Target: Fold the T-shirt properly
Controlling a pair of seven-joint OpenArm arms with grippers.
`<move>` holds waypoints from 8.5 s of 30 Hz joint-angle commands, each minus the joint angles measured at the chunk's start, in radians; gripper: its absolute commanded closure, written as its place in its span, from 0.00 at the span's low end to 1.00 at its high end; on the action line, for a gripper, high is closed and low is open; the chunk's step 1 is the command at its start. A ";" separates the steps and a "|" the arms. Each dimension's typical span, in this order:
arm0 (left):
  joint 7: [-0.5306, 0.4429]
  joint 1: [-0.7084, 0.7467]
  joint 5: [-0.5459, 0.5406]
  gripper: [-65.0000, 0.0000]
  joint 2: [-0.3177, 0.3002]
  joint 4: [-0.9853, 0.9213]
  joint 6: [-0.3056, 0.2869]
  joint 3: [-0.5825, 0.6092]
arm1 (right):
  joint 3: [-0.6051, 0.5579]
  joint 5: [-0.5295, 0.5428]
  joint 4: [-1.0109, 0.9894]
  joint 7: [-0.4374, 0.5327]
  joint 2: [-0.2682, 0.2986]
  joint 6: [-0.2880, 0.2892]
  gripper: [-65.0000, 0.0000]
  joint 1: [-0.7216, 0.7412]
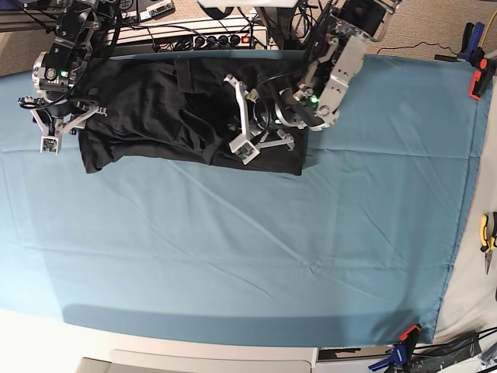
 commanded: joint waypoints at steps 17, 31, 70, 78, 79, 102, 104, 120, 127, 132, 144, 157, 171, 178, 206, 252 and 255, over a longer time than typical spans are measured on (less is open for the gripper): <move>-0.064 -0.058 0.028 1.00 0.140 -0.035 0.012 0.105 | 0.006 -0.001 0.016 0.026 0.014 -0.003 0.61 0.006; -0.089 -0.230 0.079 1.00 0.215 -0.230 0.011 0.144 | 0.006 -0.001 0.016 0.026 0.014 -0.003 0.61 0.006; 0.151 -0.423 -0.080 0.63 0.106 -0.218 -0.080 0.018 | 0.489 0.742 -0.120 -0.121 0.054 0.216 0.44 0.095; 0.150 -0.424 -0.079 0.63 0.108 -0.218 -0.080 0.018 | 0.491 0.825 -0.518 -0.198 0.167 0.245 0.44 0.245; 0.151 -0.424 -0.079 0.63 0.108 -0.218 -0.080 0.018 | 0.490 0.859 -0.564 -0.230 0.175 0.259 0.44 0.266; 0.143 -0.423 -0.056 0.63 0.108 -0.218 -0.080 0.018 | 0.462 1.099 -0.677 -0.413 0.185 0.356 0.44 0.169; 0.143 -0.423 -0.056 0.63 0.108 -0.218 -0.080 0.018 | 0.446 1.099 -0.677 -0.413 0.186 0.356 0.44 0.169; 0.143 -0.423 -0.056 0.63 0.108 -0.218 -0.080 0.018 | 0.249 1.094 -0.677 -0.440 0.186 0.356 0.44 0.168; 0.142 -0.423 -0.056 0.63 0.108 -0.218 -0.080 0.018 | 0.249 1.096 -0.676 -0.440 0.186 0.356 0.44 0.122; 0.139 -0.423 -0.056 0.63 0.108 -0.218 -0.080 0.018 | 0.249 1.096 -0.676 -0.440 0.186 0.368 0.44 0.100; 0.135 -0.426 -0.056 0.63 0.105 -0.218 -0.079 0.017 | 0.248 1.099 -0.676 -0.440 0.186 0.370 0.74 0.100; 0.183 -0.443 -0.223 0.63 -0.045 -0.217 -0.097 -0.297 | 0.248 1.346 -0.668 -0.440 0.185 0.436 1.00 0.100; 0.269 -0.441 -0.418 0.63 -0.439 -0.217 -0.103 -0.586 | 0.246 1.457 -0.212 -0.440 0.082 0.459 1.00 0.039; 0.285 -0.441 -0.507 0.63 -0.668 -0.217 -0.129 -0.797 | 0.246 1.431 0.018 -0.440 -0.076 0.459 1.00 -0.045; 0.301 -0.356 -0.579 0.63 -0.967 -0.217 -0.129 -0.963 | -0.438 0.812 0.084 -0.293 -0.241 0.454 1.00 0.092; 0.300 -0.356 -0.580 0.63 -0.967 -0.217 -0.129 -0.963 | -0.655 0.455 -0.030 -0.134 -0.302 0.331 1.00 0.134; 0.300 -0.356 -0.580 0.63 -0.967 -0.217 -0.130 -0.963 | -0.655 0.457 -0.030 -0.136 -0.302 0.331 0.95 0.134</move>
